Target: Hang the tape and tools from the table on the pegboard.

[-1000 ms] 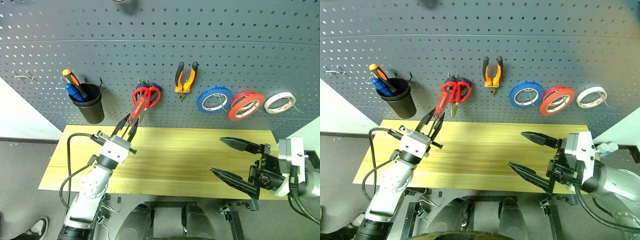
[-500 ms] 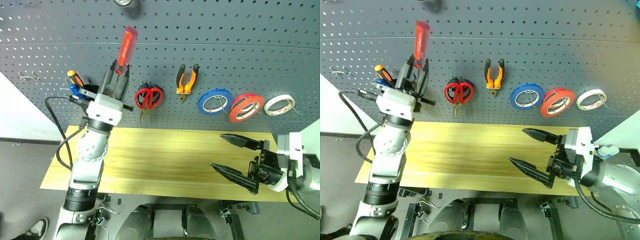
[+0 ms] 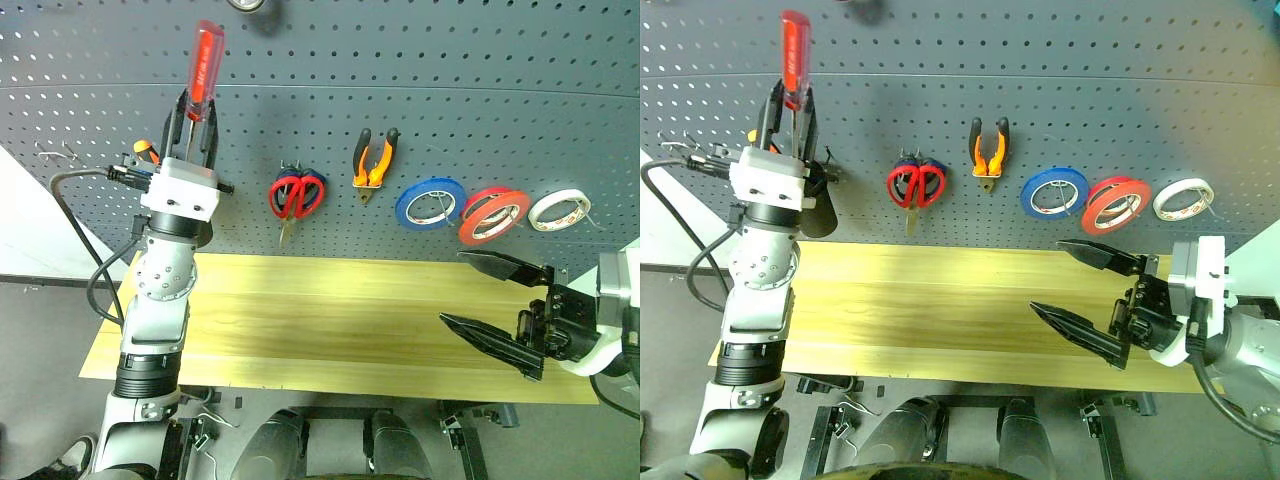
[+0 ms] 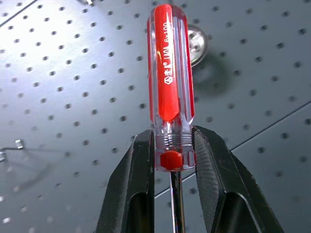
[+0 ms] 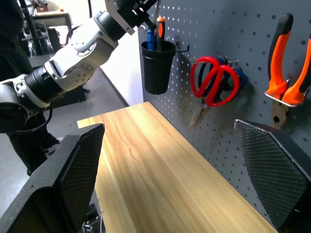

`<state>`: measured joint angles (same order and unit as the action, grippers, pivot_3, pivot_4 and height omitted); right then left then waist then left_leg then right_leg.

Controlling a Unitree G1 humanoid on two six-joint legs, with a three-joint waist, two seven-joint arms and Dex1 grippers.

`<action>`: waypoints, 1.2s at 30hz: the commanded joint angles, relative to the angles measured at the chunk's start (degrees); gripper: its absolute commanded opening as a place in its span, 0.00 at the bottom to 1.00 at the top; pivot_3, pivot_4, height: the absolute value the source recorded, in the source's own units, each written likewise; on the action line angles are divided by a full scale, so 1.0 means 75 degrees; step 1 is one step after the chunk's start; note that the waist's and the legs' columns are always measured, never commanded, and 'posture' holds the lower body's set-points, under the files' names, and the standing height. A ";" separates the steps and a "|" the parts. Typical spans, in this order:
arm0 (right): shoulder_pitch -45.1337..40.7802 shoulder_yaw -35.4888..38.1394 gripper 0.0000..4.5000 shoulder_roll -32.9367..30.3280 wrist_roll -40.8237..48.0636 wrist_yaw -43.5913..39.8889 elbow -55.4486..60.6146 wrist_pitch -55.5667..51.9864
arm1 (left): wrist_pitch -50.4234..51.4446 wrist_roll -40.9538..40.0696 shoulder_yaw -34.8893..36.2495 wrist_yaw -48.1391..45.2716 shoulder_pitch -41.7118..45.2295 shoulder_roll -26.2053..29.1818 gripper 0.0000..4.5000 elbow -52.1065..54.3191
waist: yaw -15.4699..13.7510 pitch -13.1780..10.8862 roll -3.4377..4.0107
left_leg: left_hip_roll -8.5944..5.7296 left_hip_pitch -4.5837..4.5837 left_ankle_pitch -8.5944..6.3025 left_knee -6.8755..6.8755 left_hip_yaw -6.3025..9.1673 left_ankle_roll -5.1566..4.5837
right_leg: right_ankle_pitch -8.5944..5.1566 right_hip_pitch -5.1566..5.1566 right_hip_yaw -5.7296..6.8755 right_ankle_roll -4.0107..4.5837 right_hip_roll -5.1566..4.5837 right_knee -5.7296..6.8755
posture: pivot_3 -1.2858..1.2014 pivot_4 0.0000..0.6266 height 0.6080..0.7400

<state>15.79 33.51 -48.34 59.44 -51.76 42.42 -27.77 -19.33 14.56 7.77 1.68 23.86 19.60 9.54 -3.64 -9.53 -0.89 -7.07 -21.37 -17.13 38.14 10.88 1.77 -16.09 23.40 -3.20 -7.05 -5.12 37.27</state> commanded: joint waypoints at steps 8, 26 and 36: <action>-0.0401 0.0604 1.00 -0.0529 0.0804 -0.0213 -0.0062 -0.0325 | -0.0004 0.0266 0.0553 0.0475 -0.0110 0.0297 0.17 -0.0144 | -0.0014 -0.0058 -0.0025 | 0.0002 -0.0003 -0.0003 -0.0001 0.0005 -0.0005 | 0.0000 -0.0001 0.0001 0.0000 -0.0001 -0.0003 | 0.52 0.35 0.85; -0.0395 0.1473 1.00 -0.0991 0.2075 0.0094 0.0198 -0.1141 | -0.0125 -0.0029 0.0219 0.0420 -0.0098 0.0026 0.17 -0.0344 | 0.0006 -0.0676 -0.0071 | 0.0002 -0.0037 -0.0016 -0.0014 -0.0008 -0.0027 | -0.0001 0.0029 0.0004 0.0001 -0.0035 -0.0031 | 0.50 0.49 0.85; -0.0430 0.1767 1.00 -0.1195 0.2135 0.0092 0.0119 -0.1340 | 0.0194 -0.0053 0.0408 0.0380 -0.0785 -0.0171 0.17 0.0368 | 0.0032 -0.0748 -0.0102 | 0.0002 -0.0135 -0.0004 -0.0007 -0.0019 -0.0005 | 0.0001 0.0137 0.0015 0.0000 -0.0043 -0.0019 | 0.49 0.49 0.85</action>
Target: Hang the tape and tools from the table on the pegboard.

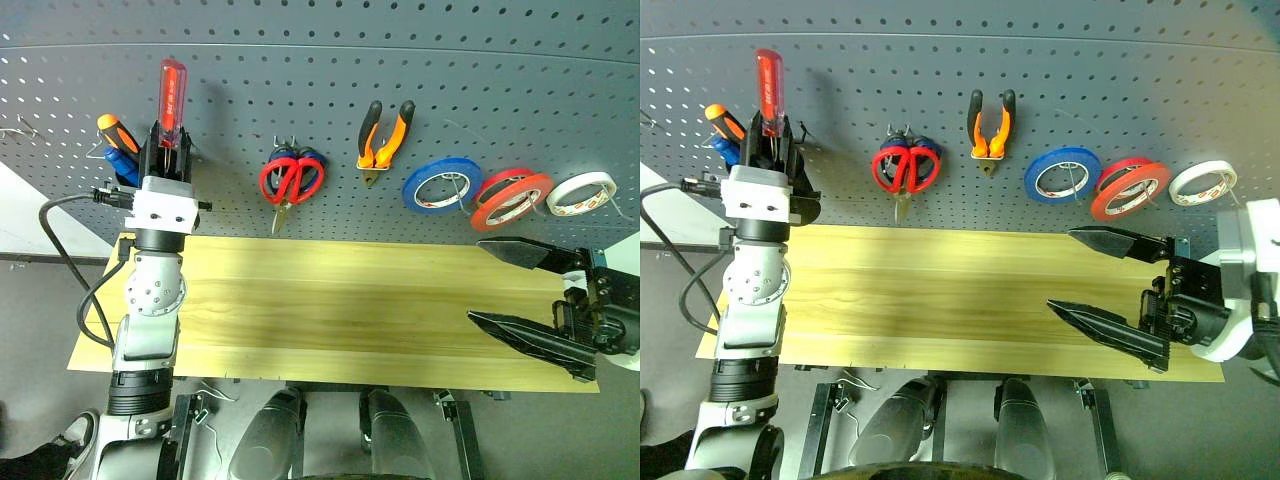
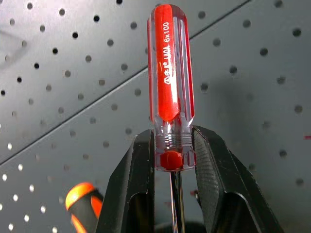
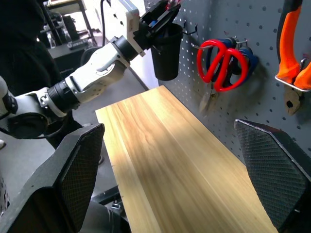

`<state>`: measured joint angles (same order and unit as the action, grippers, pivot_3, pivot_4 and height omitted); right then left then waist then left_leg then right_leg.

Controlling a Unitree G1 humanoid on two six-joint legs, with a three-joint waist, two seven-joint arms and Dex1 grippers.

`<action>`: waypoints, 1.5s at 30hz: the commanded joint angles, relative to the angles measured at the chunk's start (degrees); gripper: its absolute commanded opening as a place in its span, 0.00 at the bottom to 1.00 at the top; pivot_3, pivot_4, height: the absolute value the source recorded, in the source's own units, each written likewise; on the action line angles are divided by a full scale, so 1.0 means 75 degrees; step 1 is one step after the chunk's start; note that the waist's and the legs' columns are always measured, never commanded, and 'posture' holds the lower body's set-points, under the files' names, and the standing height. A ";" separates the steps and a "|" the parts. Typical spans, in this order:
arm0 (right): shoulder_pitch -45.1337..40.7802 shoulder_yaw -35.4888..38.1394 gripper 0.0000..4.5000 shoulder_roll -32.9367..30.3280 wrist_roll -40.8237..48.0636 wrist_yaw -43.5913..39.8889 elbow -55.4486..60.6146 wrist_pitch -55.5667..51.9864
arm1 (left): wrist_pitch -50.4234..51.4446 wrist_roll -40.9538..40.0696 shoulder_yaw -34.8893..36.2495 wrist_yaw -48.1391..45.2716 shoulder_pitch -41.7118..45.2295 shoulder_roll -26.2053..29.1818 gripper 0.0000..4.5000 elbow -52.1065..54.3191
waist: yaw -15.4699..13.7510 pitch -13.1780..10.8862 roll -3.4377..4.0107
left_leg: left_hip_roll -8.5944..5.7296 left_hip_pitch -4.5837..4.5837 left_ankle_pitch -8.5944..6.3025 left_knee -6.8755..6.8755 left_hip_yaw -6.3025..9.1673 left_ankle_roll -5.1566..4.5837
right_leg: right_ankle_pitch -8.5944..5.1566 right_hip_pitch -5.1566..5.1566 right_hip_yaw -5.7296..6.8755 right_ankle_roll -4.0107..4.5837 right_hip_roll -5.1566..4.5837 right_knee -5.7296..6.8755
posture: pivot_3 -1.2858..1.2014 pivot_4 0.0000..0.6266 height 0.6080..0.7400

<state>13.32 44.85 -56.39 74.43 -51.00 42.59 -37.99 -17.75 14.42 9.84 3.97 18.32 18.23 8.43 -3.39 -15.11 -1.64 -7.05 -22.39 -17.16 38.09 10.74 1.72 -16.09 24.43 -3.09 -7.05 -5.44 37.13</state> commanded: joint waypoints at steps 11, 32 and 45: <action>-0.0239 0.0245 1.00 -0.0206 0.0101 -0.0024 0.0013 -0.0056 | 0.0092 0.0038 0.0122 0.0212 0.0019 -0.0020 0.62 0.0552 | -0.0009 -0.0038 0.0002 | 0.0000 -0.0001 -0.0009 0.0000 -0.0004 -0.0015 | 0.0000 0.0000 0.0003 0.0000 -0.0003 -0.0004 | 0.49 0.49 0.85; -0.0711 -0.0698 1.00 0.0389 -0.1291 -0.0134 -0.0119 0.0744 | 0.1241 -0.2226 -0.1575 -0.2168 0.0475 -0.0344 0.87 0.2450 | -0.0031 0.0043 0.0019 | -0.0002 -0.0001 0.0012 0.0002 -0.0035 0.0021 | 0.0001 0.0010 0.0016 -0.0003 -0.0009 -0.0002 | 0.51 0.25 0.85; -0.0274 -0.3515 1.00 0.2206 -0.3475 0.0046 0.0059 0.1941 | 0.3625 -0.4501 -0.2875 -0.5461 0.0076 0.0683 0.87 0.1937 | -0.0042 0.1126 0.0076 | -0.0001 0.0135 0.0010 0.0000 -0.0105 0.0017 | 0.0010 -0.0112 0.0003 -0.0017 0.0011 -0.0002 | 0.53 0.00 0.85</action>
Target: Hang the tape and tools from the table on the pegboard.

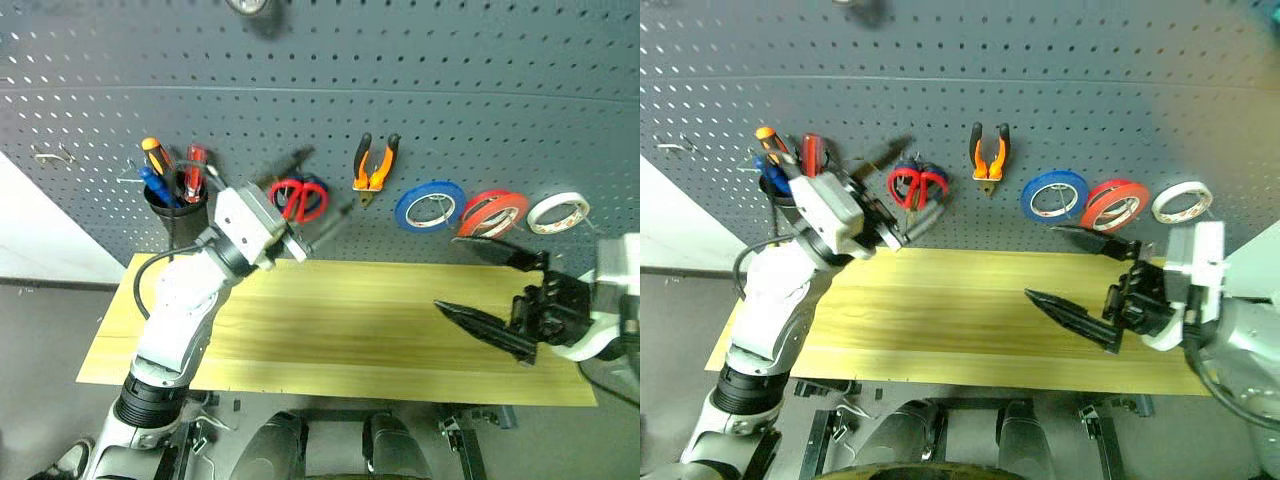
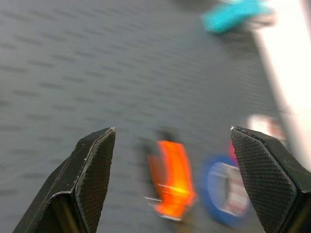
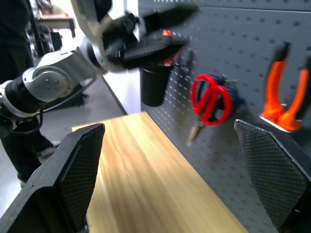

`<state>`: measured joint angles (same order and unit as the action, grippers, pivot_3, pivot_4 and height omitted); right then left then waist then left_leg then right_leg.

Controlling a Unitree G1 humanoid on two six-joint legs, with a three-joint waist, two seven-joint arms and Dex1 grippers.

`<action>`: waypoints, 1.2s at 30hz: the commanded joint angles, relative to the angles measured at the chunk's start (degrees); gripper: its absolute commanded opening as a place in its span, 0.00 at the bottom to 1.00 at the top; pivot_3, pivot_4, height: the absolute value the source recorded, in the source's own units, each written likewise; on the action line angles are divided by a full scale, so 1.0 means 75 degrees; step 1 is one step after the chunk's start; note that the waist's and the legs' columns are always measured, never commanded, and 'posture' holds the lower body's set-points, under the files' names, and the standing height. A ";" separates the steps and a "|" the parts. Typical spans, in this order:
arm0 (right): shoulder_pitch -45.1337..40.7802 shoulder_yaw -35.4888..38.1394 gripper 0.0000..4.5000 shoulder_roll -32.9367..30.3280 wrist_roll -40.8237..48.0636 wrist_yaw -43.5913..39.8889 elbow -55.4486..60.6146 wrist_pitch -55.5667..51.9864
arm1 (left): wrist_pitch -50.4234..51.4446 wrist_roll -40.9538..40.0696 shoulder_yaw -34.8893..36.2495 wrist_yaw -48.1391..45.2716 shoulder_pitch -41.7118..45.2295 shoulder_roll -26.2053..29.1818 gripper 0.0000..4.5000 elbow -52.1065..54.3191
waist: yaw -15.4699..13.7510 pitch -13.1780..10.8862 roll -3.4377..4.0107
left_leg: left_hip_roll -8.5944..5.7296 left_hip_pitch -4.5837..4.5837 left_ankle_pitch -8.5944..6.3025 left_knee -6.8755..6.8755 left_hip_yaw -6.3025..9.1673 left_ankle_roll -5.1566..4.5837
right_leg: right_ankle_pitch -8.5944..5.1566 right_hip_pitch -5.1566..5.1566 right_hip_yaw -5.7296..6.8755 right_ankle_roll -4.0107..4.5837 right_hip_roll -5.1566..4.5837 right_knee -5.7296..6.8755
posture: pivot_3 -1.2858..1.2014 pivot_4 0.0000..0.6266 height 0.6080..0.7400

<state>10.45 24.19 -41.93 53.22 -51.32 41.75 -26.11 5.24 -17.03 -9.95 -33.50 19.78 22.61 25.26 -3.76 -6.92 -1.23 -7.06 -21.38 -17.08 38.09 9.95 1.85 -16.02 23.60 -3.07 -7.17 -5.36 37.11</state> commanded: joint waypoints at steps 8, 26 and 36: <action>0.0739 -0.2478 1.00 0.1056 -0.2139 0.0407 -0.0224 0.0881 | 0.0652 0.0689 -0.1001 -0.1138 -0.0666 0.0459 0.87 -0.1962 | 0.0023 0.0210 0.0102 | 0.0042 0.0160 -0.0036 0.0000 -0.0002 -0.0057 | -0.0005 -0.0157 -0.0019 -0.0008 0.0034 -0.0027 | 0.52 0.00 0.85; 0.2364 -0.2988 1.00 0.4024 -0.4151 0.2548 -0.2025 0.3941 | 0.0698 0.1299 0.0169 0.0184 -0.3095 0.0188 0.87 -0.2769 | 0.0008 0.0444 0.0194 | 0.0050 0.0174 -0.0040 -0.0015 -0.0015 -0.0057 | 0.0004 -0.0140 -0.0052 0.0006 0.0045 -0.0007 | 0.52 0.00 0.85; 0.3605 -0.2920 1.00 0.4589 -0.4038 0.3241 -0.1809 0.4293 | 0.0305 0.1125 0.0536 0.0426 -0.3827 -0.0243 0.87 -0.3247 | 0.0013 0.0490 0.0233 | 0.0050 0.0180 -0.0043 -0.0019 -0.0020 -0.0060 | -0.0005 -0.0143 -0.0060 0.0001 0.0045 -0.0005 | 0.52 0.00 0.85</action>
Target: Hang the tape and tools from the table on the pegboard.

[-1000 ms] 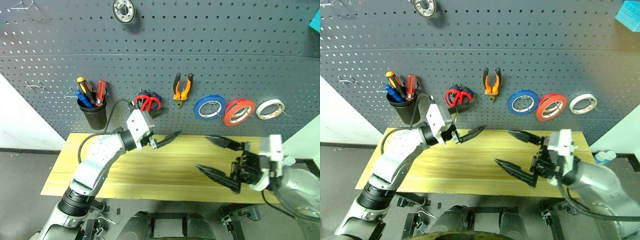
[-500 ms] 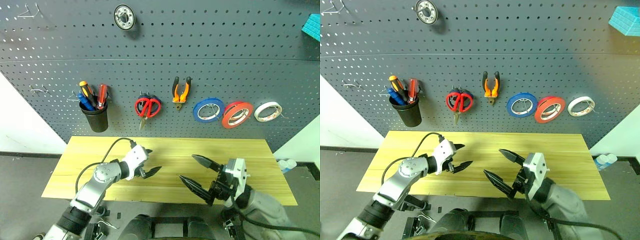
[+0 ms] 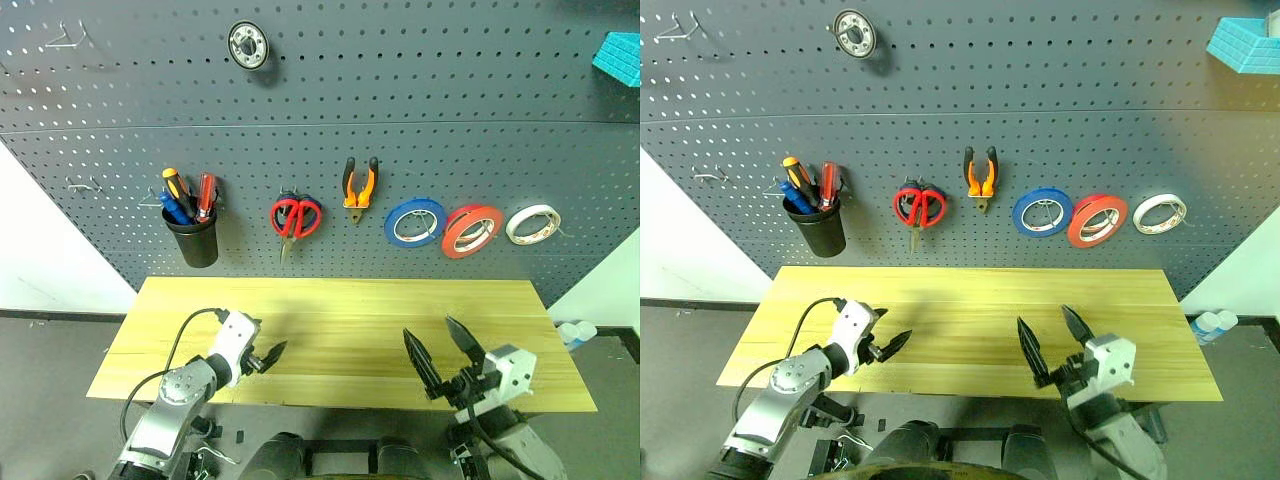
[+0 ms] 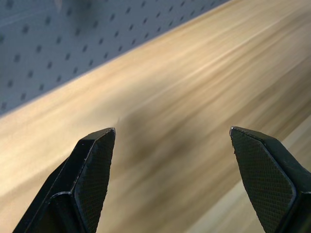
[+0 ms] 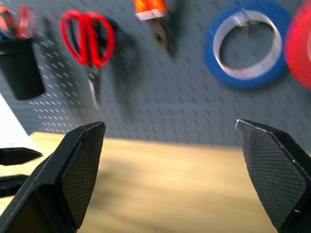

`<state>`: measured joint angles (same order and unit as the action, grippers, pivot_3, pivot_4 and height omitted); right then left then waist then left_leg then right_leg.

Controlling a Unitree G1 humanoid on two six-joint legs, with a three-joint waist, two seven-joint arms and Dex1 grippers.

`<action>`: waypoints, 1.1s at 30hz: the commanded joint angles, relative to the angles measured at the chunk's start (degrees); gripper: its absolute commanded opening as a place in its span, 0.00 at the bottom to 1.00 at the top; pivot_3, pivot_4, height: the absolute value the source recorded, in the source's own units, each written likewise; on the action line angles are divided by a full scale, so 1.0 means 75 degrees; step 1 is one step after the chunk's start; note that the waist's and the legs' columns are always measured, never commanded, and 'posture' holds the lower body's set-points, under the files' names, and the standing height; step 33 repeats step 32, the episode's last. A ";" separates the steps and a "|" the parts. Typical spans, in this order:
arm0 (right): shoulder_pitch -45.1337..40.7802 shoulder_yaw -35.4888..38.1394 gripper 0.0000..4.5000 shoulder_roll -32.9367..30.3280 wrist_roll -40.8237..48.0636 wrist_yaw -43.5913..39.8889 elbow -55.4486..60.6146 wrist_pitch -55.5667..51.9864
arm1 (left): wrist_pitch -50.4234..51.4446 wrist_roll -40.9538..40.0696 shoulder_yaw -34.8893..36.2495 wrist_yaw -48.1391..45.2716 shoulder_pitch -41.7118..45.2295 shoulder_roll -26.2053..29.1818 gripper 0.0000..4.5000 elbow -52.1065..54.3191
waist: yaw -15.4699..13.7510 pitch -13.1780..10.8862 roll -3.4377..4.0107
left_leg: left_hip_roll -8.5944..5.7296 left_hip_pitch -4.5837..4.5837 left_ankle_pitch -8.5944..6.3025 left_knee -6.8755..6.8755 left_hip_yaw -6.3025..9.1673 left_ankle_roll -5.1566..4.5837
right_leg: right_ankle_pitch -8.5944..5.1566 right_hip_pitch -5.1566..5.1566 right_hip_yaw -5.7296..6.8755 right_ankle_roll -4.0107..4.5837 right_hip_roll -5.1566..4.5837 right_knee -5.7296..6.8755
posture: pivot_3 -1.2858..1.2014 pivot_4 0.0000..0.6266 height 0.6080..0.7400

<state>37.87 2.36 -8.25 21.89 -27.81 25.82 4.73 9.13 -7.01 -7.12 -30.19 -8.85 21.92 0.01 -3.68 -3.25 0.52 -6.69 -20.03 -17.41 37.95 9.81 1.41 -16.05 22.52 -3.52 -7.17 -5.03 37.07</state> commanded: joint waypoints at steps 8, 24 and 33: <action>-0.1563 -0.0357 1.00 0.0260 -0.0163 0.1110 0.0167 -0.0859 | -0.0477 -0.0052 0.0008 -0.0020 0.0143 -0.0445 0.87 -0.0016 | 0.0027 0.0012 -0.0001 | 0.0019 0.0074 -0.0015 -0.0002 -0.0021 0.0024 | -0.0035 -0.0041 -0.0024 0.0008 0.0010 0.0000 | 0.52 0.00 0.85; -0.1918 0.0415 1.00 0.0301 0.0180 -0.1221 -0.4967 0.2966 | -0.2204 0.0124 0.0034 -0.0320 0.0689 -0.0828 0.87 -0.2616 | 0.0177 0.0145 -0.0015 | 0.0038 0.0096 -0.0027 -0.0089 -0.0051 -0.0005 | -0.0030 -0.0025 -0.0068 0.0013 0.0041 -0.0004 | 0.52 0.00 0.85; -0.2466 0.0837 1.00 0.0362 0.0310 -0.1873 -0.6496 0.3661 | -0.3387 0.0170 0.0201 -0.0474 0.1132 -0.0823 0.87 -0.4528 | 0.0190 0.0165 -0.0032 | 0.0039 0.0102 -0.0027 -0.0090 -0.0051 -0.0005 | -0.0028 -0.0026 -0.0069 0.0015 0.0042 -0.0006 | 0.52 0.00 0.85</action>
